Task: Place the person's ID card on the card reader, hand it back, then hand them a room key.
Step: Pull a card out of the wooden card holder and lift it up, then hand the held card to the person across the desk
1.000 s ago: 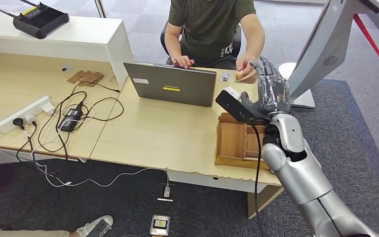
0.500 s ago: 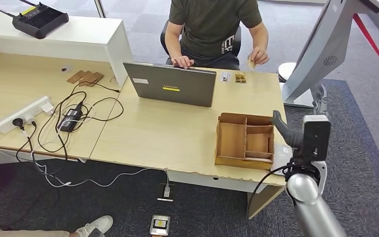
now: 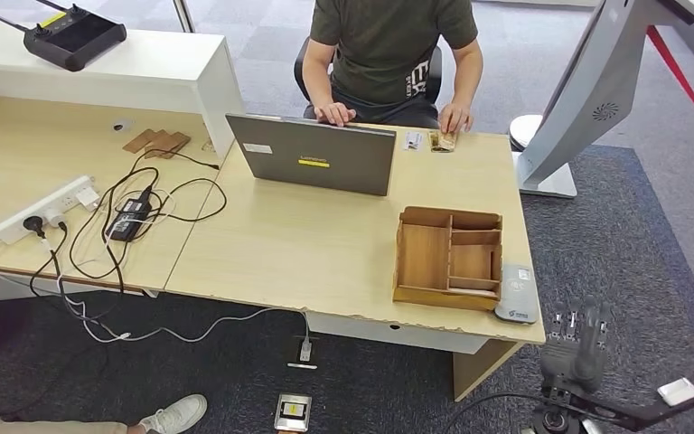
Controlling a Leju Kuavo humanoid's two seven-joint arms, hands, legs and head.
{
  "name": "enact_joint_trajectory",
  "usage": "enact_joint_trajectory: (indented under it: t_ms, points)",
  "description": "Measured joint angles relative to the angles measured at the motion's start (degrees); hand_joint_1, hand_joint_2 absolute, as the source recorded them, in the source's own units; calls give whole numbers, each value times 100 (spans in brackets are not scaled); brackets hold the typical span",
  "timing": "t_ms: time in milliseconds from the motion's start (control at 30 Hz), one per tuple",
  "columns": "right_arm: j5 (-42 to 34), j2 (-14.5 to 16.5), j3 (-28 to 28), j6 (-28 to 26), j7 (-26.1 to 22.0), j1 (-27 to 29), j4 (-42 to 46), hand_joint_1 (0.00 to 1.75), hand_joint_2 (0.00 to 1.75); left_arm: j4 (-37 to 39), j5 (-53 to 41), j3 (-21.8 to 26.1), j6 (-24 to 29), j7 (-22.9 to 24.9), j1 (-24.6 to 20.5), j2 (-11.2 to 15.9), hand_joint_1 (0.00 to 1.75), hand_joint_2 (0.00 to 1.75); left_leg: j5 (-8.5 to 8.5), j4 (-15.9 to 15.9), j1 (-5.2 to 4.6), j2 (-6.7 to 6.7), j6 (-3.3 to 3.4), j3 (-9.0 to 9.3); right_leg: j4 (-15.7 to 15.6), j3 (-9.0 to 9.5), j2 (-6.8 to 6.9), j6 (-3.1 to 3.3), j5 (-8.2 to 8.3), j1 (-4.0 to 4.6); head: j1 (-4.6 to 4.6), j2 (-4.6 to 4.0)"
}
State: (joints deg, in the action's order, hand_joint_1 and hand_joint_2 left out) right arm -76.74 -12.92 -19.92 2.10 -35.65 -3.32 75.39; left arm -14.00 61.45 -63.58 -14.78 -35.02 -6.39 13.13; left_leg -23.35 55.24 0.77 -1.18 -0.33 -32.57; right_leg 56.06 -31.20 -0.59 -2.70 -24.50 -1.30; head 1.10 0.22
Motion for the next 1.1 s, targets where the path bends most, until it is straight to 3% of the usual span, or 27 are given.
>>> enact_joint_trajectory:
  t_ms: [267, 433, 600, 700, 1100]
  points:
    - [-922, 72, -23, 67, 17, -7, -773, 0, 175, 2, 28, 50, 53, -51, 9, 14, 0, 175, 0, 0, 0, 1, 0, 1, 1, 2, 0, 1, 0, 0, -1, 0]
    - [-1050, 106, -95, -603, 150, -61, -1038, 0, 175, 3, 22, 59, 81, -68, 8, 15, 0, 175, 0, 0, 0, 2, -1, 1, 1, 1, 0, 1, 0, 0, -1, 0]
    - [-1088, 95, -249, -1452, 749, -115, -1279, 0, 175, 3, -2, 58, 97, -68, 8, 33, 0, 175, 0, 0, 0, 2, 0, 1, 1, 0, 0, 1, 0, 0, -1, 0]
    - [-1088, 92, -318, -1548, 1059, -123, -1380, 0, 175, 3, -5, 57, 107, -71, 8, 45, 0, 175, 0, 0, 0, 2, 0, 1, 1, 1, -1, 0, 0, 0, 0, 0]
    - [-1088, 16, -604, -1936, 964, -249, -1514, 0, 175, 3, 56, 57, 140, -104, 8, 60, 0, 175, 0, 0, 0, 2, 0, 2, 1, 2, 0, 0, 0, 0, -1, 0]
